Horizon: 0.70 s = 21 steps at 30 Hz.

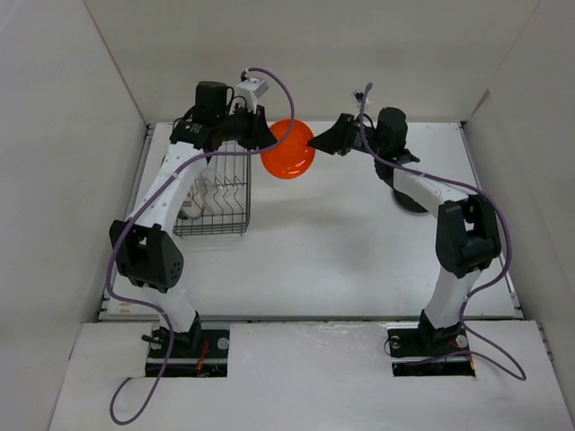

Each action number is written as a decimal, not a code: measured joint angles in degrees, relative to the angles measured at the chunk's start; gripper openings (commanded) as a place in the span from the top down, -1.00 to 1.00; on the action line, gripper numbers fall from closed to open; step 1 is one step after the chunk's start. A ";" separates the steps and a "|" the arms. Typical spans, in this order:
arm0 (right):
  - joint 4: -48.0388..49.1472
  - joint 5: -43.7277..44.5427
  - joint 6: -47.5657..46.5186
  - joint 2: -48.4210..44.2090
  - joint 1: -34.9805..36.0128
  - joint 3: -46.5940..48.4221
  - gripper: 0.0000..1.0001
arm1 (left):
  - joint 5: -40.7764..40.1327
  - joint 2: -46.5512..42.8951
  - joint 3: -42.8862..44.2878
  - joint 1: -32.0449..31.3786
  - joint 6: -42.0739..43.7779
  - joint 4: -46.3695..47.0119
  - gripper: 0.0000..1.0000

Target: Load the plates into the dish rack

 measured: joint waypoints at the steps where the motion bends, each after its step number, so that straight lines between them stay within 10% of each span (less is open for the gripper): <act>1: 0.26 0.17 0.42 0.00 0.35 0.00 -1.00 | -0.37 -0.13 -0.04 -0.11 0.00 -0.11 1.00; 21: -19.71 24.33 -9.66 -2.84 0.57 -3.04 -1.00 | -60.35 -17.97 -18.40 -1.73 -5.38 -5.20 1.00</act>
